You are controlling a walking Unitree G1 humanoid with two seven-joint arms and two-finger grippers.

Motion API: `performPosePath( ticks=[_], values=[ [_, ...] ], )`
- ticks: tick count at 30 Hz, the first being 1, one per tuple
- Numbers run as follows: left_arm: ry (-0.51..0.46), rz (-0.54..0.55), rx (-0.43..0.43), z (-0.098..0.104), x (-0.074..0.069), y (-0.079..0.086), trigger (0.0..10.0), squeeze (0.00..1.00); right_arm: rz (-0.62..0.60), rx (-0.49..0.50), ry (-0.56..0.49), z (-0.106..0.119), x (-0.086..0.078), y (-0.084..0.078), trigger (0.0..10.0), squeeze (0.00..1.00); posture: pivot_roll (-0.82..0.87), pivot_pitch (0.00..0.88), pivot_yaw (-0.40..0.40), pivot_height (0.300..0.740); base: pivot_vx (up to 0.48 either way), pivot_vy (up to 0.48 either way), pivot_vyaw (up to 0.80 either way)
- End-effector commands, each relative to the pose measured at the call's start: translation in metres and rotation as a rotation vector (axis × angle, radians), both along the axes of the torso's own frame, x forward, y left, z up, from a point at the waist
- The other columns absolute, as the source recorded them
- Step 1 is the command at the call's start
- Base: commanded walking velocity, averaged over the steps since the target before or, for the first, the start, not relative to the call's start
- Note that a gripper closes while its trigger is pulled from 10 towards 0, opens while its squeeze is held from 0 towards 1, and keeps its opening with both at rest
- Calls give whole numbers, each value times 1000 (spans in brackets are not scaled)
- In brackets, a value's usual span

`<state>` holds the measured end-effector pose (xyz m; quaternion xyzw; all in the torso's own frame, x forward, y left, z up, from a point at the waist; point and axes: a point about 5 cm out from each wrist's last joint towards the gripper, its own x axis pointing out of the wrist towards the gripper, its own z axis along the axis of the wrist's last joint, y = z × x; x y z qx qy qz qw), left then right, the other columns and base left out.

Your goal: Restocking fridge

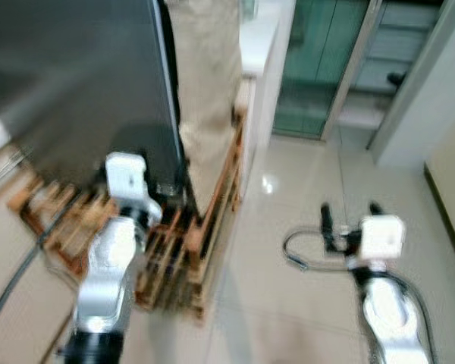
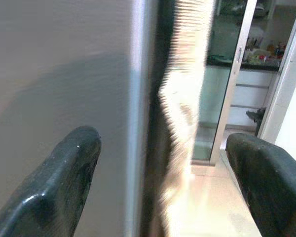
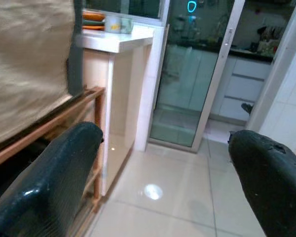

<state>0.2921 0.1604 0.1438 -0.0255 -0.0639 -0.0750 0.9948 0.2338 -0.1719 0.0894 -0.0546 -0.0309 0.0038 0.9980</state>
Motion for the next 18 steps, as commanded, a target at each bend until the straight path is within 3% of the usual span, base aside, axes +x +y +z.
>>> performPosePath(
  ticks=[1, 9, 18],
  values=[
    [-7, 3, -21, 7, 9, -4, 10000, 0, -16, -20, -3, 3, 2, -6, 10000, 0, -177, 0, 31, 740, 0, 0, 0],
    [-22, 17, -64, 20, 26, -13, 10000, 0, -6, -22, -9, 6, 2, -3, 10000, 0, -185, 0, 39, 740, 0, 0, 0],
    [-34, -7, -84, 26, 26, -18, 10000, 0, 3, -27, -8, 8, -1, 2, 10000, 0, -188, 0, 43, 740, 0, 0, 0]
  ],
)
